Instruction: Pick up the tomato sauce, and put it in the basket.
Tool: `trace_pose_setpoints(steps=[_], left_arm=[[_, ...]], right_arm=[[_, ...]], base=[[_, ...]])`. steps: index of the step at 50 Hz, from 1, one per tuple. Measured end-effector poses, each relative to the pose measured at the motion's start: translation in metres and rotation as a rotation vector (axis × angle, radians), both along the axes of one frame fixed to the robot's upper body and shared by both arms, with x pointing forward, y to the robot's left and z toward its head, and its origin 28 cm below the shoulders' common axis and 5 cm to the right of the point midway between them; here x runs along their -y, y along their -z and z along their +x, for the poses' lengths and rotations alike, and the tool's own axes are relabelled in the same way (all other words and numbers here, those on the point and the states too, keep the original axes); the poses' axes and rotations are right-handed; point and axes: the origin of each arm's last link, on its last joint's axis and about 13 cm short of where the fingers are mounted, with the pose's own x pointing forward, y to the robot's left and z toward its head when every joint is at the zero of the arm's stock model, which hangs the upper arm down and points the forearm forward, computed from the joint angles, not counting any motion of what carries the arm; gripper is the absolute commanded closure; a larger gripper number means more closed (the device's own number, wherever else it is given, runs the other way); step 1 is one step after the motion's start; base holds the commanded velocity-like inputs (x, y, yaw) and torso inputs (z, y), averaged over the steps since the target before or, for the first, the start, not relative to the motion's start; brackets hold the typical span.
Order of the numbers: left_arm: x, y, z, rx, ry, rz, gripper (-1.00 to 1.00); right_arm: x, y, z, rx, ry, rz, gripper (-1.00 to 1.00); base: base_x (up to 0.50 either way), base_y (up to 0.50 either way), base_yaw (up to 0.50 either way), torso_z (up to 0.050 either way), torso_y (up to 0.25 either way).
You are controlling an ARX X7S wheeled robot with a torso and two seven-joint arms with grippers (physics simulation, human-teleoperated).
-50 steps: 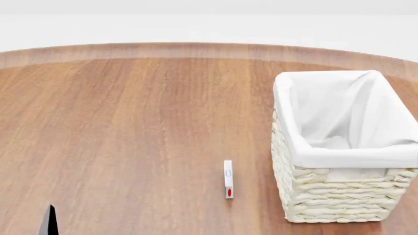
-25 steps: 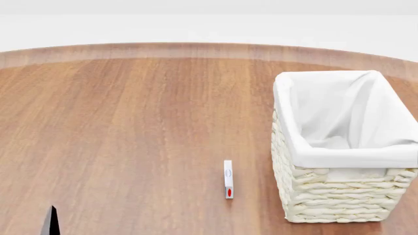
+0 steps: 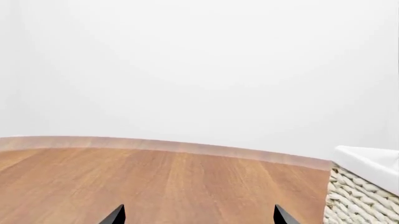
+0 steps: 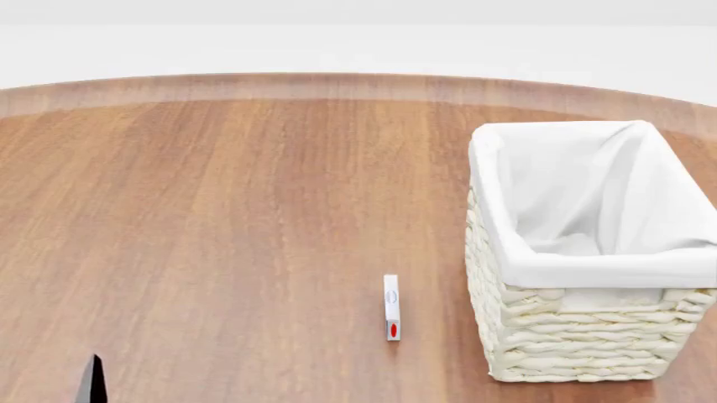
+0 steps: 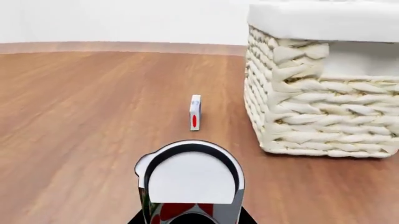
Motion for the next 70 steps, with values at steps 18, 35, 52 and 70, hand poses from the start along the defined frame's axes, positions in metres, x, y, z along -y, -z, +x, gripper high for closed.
trace_pose_setpoints(steps=[18, 35, 52, 70], left_arm=[[0.0, 0.001, 0.002, -0.007, 0.002, -0.002, -1.0], [0.002, 0.004, 0.004, -0.012, 0.006, -0.003, -1.0], [0.002, 0.004, 0.005, -0.013, 0.008, -0.002, -1.0], [0.004, 0.008, 0.006, -0.011, 0.011, 0.009, -1.0]], right_arm=[[0.003, -0.036, 0.036, 0.032, -0.001, -0.053, 1.0], [-0.004, -0.062, 0.048, 0.064, -0.029, -0.105, 1.0], [-0.008, -0.07, 0.05, 0.072, -0.026, -0.151, 1.0], [-0.011, -0.117, 0.115, 0.151, 0.001, -0.067, 1.0]], base=[[0.0, 0.0, 0.0, 0.0, 0.0], [0.0, 0.0, 0.0, 0.0, 0.0], [0.0, 0.0, 0.0, 0.0, 0.001], [0.0, 0.0, 0.0, 0.0, 0.0]])
